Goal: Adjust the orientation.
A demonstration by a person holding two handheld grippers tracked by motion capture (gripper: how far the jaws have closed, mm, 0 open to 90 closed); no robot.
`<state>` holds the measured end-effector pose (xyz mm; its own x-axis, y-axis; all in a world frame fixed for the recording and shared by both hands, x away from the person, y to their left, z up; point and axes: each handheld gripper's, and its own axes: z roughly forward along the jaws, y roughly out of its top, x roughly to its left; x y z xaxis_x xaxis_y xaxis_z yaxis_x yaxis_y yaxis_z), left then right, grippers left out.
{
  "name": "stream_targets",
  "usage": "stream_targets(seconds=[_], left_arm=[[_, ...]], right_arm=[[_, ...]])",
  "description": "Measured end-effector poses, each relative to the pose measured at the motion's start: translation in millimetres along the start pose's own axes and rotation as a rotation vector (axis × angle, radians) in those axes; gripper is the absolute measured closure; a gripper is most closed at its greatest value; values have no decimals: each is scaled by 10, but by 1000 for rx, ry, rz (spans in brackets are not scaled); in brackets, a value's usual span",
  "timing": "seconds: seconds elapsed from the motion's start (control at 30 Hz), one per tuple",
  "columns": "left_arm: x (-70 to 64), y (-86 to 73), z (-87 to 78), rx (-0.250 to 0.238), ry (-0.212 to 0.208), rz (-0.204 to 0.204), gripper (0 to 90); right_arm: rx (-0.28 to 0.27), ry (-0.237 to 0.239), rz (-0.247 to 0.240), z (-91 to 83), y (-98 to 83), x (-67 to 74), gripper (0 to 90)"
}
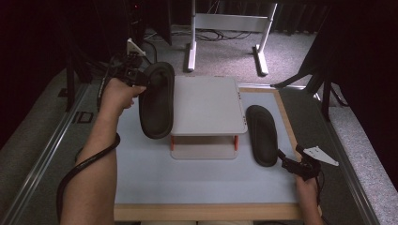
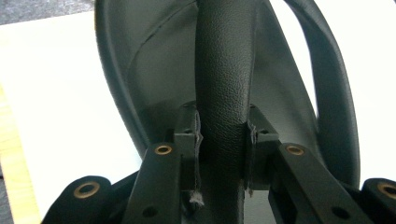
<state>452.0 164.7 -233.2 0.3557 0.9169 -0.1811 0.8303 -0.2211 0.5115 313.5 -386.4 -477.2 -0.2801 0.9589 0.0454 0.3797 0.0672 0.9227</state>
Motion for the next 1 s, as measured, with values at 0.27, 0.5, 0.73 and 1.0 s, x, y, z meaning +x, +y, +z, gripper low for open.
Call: stream_targets(seconds=[0.27, 0.5, 0.73, 1.0], left_arm=[[-295, 176, 179, 34, -25, 22, 714], [-555, 302, 330, 50, -13, 57, 715], [-650, 390, 460, 61, -13, 23, 714], [-730, 446, 650, 112, 28, 14, 713]], right_arm=[[0, 5, 6, -1, 0, -7, 154], [-1, 9, 8, -1, 0, -13, 154], [-1, 10, 8, -1, 0, -11, 154], [1, 14, 9, 0, 0, -16, 154]])
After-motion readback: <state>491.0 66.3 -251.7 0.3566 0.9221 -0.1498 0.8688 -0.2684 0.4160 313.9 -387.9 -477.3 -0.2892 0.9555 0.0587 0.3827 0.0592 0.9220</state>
